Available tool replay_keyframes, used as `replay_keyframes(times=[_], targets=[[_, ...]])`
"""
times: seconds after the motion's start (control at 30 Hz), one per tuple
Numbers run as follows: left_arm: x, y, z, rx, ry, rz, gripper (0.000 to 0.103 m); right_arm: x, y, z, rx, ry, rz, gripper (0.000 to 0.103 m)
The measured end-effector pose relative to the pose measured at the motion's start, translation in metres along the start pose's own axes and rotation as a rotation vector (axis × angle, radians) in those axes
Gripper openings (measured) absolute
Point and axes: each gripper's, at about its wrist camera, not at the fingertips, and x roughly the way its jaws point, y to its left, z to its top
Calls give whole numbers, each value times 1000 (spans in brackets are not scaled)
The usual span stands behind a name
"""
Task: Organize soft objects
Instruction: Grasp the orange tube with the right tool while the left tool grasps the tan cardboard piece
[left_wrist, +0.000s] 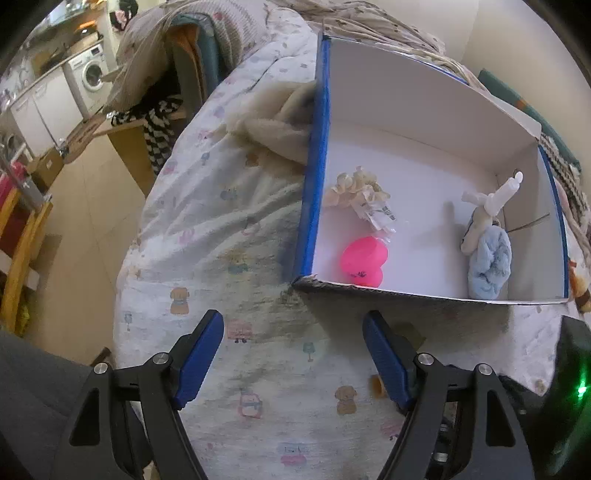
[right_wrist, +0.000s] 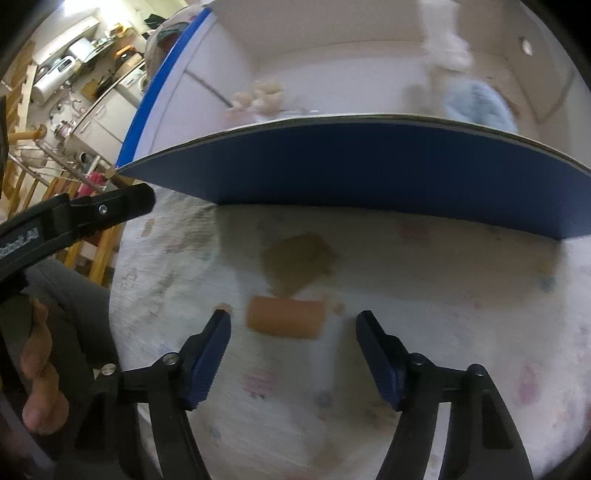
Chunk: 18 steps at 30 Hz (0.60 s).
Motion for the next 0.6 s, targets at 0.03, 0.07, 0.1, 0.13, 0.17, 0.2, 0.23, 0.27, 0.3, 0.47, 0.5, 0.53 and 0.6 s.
replay_keyframes(times=[0.03, 0.07, 0.1, 0.13, 0.17, 0.2, 0.23, 0.27, 0.3, 0.47, 0.5, 0.53, 0.6], targets=[[0, 1, 0, -5, 4, -3, 76, 4, 4, 2, -5, 0, -8, 72], [1, 2, 0, -8, 7, -5, 76, 9, 7, 3, -8, 2, -14, 66], [2, 3, 0, -12, 10, -6, 76, 16, 10, 4, -8, 17, -19, 62], [2, 3, 0, -14, 11, -7, 76, 21, 11, 4, -8, 30, -28, 57], [2, 4, 0, -16, 13, -9, 76, 24, 12, 2, -11, 33, -37, 57], [2, 4, 0, -17, 13, -10, 76, 24, 13, 1, -15, 29, -35, 55], [2, 5, 0, -17, 13, -11, 76, 24, 12, 0, -16, 27, -31, 47], [2, 5, -1, -17, 16, -13, 76, 23, 11, 0, -14, 27, -31, 40], [2, 5, -1, -19, 21, -16, 76, 21, 8, -1, -10, 25, -31, 32], [5, 4, -1, -25, 38, -32, 76, 3, -4, -2, 16, 25, 9, 9], [5, 3, -1, -22, 38, -30, 76, -4, -5, -2, 6, 20, 19, 9], [5, 2, -1, -16, 37, -29, 76, -11, -6, 0, -5, 12, 21, 8], [5, 1, -2, -8, 36, -24, 76, -27, -13, 1, -9, -7, 39, 8]])
